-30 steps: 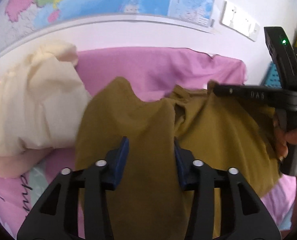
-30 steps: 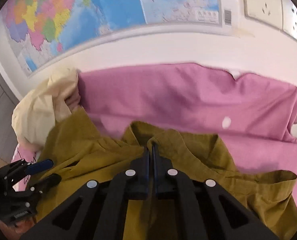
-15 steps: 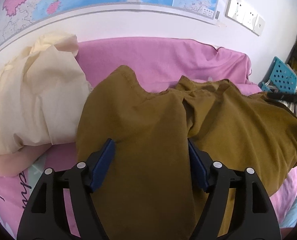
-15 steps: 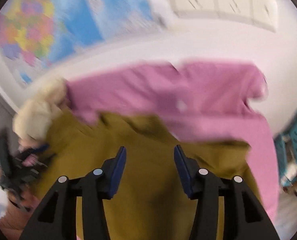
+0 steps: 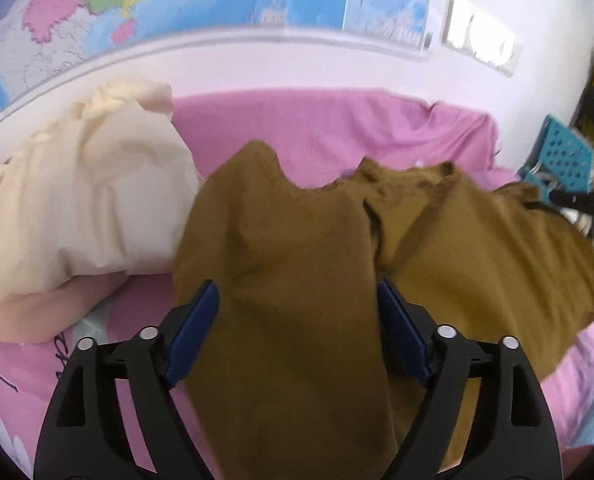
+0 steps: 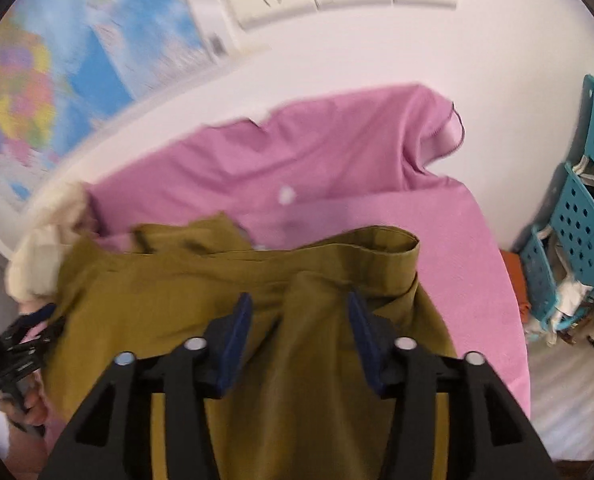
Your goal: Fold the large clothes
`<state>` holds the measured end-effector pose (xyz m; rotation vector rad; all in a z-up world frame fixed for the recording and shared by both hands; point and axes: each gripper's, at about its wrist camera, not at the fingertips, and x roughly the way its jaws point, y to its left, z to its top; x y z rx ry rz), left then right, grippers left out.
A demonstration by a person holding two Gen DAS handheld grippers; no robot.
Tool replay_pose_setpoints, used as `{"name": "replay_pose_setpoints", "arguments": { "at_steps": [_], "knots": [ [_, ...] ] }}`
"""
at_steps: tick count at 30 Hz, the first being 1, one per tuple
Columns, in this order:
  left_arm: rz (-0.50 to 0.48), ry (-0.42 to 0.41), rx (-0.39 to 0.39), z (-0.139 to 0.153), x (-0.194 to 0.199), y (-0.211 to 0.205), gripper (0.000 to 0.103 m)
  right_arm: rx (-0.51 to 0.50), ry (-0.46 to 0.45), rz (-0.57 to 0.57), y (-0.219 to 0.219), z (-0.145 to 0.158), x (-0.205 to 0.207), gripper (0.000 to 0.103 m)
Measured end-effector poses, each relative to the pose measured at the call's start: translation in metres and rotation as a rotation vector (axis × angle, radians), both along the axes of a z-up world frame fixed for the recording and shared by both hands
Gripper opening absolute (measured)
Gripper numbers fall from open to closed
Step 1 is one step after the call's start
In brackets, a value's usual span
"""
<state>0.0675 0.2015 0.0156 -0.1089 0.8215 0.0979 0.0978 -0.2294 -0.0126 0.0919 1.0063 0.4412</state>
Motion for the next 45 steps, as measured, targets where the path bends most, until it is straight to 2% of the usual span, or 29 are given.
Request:
{"name": "replay_pose_setpoints", "arguments": {
  "at_steps": [3,5,7,10,13,15,17,20,23,26,28,31,35,38,45],
  "knots": [
    [-0.001,-0.031,-0.015,0.006,-0.016,0.002,0.090,-0.026,0.032,0.030,0.003,-0.013,-0.007,0.056],
    [0.000,0.014,-0.003,-0.002,-0.017,0.002,0.090,-0.023,0.064,-0.002,-0.001,-0.028,-0.006,0.060],
    [0.032,0.049,0.017,-0.009,-0.018,0.005,0.088,0.034,0.044,-0.030,-0.012,-0.022,-0.017,0.060],
    [0.061,0.019,-0.075,-0.004,-0.038,0.019,0.086,0.199,-0.027,-0.028,-0.031,0.001,-0.048,0.063],
    [0.064,-0.013,-0.113,0.003,-0.070,0.028,0.090,0.292,-0.069,0.011,-0.048,0.018,-0.087,0.071],
    [0.059,-0.005,-0.128,0.002,-0.085,0.029,0.090,0.377,-0.031,0.057,-0.061,0.017,-0.116,0.079],
    [0.043,0.005,-0.166,-0.001,-0.099,0.030,0.090,0.456,0.029,0.101,-0.069,0.004,-0.137,0.084],
    [-0.014,0.039,-0.305,-0.013,-0.119,0.027,0.090,0.478,0.126,0.063,-0.073,-0.024,-0.155,0.086],
    [-0.055,0.084,-0.374,-0.028,-0.122,0.017,0.090,0.530,0.201,-0.016,-0.076,-0.050,-0.153,0.086],
    [-0.080,0.117,-0.435,-0.043,-0.116,0.009,0.090,0.607,0.207,-0.043,-0.075,-0.056,-0.147,0.086],
    [-0.071,0.141,-0.507,-0.054,-0.108,0.008,0.090,0.622,0.219,-0.083,-0.070,-0.061,-0.138,0.086],
    [-0.062,0.123,-0.501,-0.057,-0.101,0.001,0.091,0.635,0.222,-0.134,-0.064,-0.067,-0.124,0.089],
    [-0.078,0.132,-0.570,-0.062,-0.088,-0.011,0.092,0.675,0.214,-0.191,-0.060,-0.071,-0.108,0.090],
    [-0.068,0.128,-0.549,-0.061,-0.083,-0.020,0.094,0.657,0.204,-0.213,-0.053,-0.072,-0.099,0.092],
    [0.036,0.122,-0.655,-0.061,-0.064,-0.007,0.096,0.660,0.184,-0.246,-0.043,-0.074,-0.087,0.093]
  ]
}}
